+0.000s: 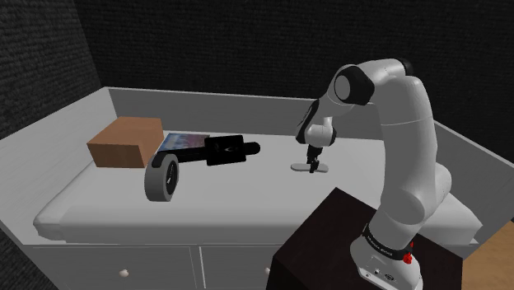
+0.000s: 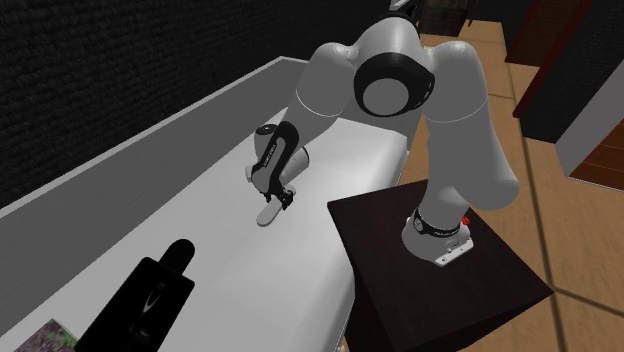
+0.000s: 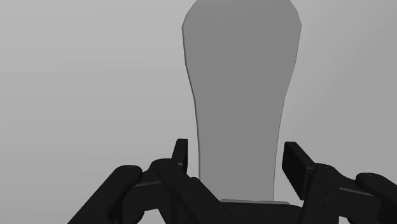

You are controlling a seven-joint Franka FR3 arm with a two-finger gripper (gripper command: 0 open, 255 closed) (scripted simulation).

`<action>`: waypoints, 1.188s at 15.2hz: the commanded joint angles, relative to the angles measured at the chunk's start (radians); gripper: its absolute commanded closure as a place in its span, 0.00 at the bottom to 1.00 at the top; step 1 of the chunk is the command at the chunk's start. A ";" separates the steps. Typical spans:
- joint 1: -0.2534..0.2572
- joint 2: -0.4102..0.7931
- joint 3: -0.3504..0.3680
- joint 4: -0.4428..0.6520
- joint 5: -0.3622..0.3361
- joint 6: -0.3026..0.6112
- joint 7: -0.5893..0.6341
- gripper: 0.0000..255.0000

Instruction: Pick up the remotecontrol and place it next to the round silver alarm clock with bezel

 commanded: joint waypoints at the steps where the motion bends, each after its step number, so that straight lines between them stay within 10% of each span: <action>1: 0.000 0.000 0.000 0.000 0.000 0.000 0.000 1.00; 18: 0.107 -0.178 -0.138 -0.042 -0.149 -0.130 0.105 1.00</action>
